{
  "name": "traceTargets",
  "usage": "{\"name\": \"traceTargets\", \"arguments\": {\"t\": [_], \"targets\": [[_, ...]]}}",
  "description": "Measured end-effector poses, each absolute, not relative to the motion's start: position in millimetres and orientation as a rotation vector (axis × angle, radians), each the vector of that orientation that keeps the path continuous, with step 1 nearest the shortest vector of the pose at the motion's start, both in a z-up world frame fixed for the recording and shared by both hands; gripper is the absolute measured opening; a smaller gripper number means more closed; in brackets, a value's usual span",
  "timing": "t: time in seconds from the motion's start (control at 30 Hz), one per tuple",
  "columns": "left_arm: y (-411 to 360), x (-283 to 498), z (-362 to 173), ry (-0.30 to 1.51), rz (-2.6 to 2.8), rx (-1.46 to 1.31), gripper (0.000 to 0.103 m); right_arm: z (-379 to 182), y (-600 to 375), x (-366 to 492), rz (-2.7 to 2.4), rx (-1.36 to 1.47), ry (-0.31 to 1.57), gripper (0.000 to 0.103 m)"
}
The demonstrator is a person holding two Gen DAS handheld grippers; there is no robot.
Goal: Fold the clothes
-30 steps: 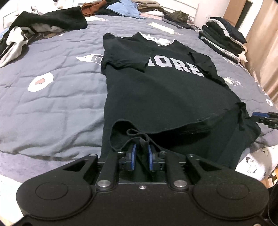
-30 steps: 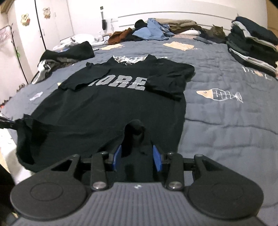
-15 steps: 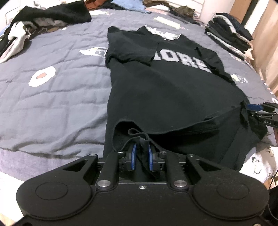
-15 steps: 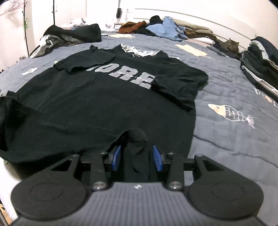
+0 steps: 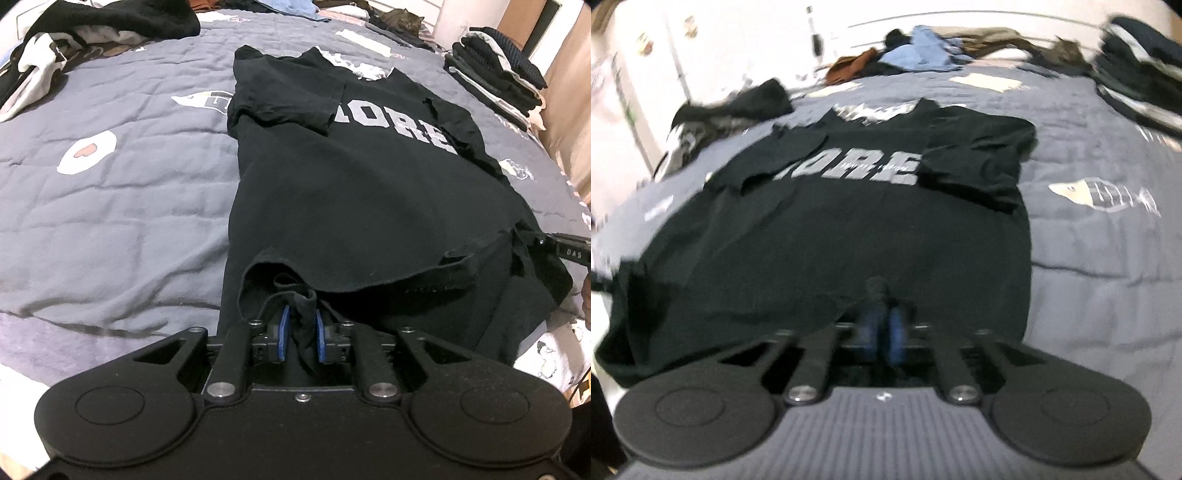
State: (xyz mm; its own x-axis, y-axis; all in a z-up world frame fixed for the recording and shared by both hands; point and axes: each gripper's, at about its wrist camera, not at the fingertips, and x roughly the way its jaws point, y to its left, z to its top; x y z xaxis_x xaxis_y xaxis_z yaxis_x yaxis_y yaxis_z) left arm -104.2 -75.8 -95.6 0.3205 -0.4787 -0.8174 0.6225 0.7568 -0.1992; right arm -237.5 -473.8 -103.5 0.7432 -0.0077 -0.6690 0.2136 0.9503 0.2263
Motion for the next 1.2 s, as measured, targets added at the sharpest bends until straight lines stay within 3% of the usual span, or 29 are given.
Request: {"name": "traceTargets", "arguments": {"t": [0.47, 0.8, 1.03, 1.2], "targets": [[-34.2, -74.4, -41.3, 0.847, -0.642, 0.018, 0.006, -50.7, -537.8, -280.5, -0.267, 0.627, 0.406, 0.002], [-62.2, -57.7, -28.8, 0.776, -0.656, 0.135, 0.006, -56.2, -551.1, -283.7, -0.304, 0.665, 0.411, 0.002], [-59.5, -35.5, 10.2, 0.690, -0.676, 0.093, 0.006, -43.7, -565.3, -286.0, -0.316, 0.701, 0.337, 0.002], [-93.1, -17.7, -3.4, 0.711, -0.673, 0.177, 0.006, -47.4, -569.3, -263.2, -0.341, 0.664, 0.369, 0.002]]}}
